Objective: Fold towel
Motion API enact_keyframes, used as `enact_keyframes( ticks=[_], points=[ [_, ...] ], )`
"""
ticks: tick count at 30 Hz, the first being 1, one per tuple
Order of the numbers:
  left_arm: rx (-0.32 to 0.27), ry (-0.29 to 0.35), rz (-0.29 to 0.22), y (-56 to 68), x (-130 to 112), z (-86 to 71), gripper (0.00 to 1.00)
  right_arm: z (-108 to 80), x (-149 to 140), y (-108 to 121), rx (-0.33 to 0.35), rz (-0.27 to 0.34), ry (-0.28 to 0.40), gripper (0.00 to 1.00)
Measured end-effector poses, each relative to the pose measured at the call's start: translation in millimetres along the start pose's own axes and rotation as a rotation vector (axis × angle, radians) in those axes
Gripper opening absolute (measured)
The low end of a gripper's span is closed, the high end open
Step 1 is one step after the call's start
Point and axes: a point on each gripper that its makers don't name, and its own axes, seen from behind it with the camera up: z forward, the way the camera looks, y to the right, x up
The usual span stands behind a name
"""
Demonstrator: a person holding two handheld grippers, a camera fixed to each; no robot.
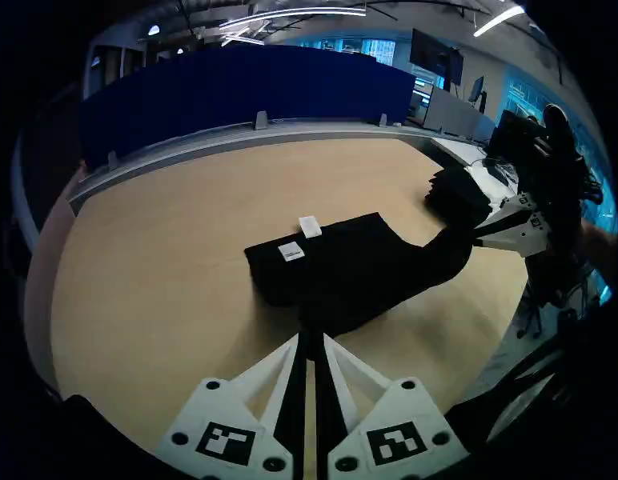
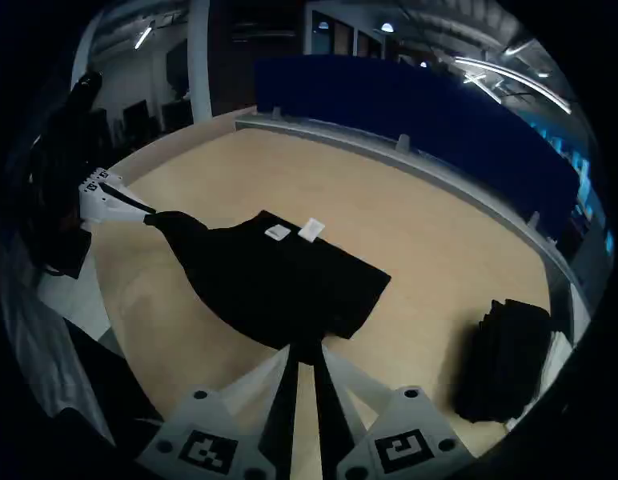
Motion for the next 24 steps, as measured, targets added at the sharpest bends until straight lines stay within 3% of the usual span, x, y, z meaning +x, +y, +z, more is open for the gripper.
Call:
enact_keyframes(
  ticks=[11, 17, 24],
  points=[
    [0.028, -0.004, -0.054, -11.5, 13.7, 12.3, 0.06, 11.3, 13.8, 14.2, -0.005, -0.039, -0.012, 0.13],
    [0.043, -0.003, -0.095, -20.2, 32.1, 30.9, 0.06, 26.8, 27.5, 32.7, -0.023, -0.058, -0.022, 0.13],
    [0.071, -0.002, -0.096, -36.2, 51.1, 58.6, 0.06, 52.6, 41.6, 55.5, -0.045, -0.042, -0.026, 0.13]
  ],
)
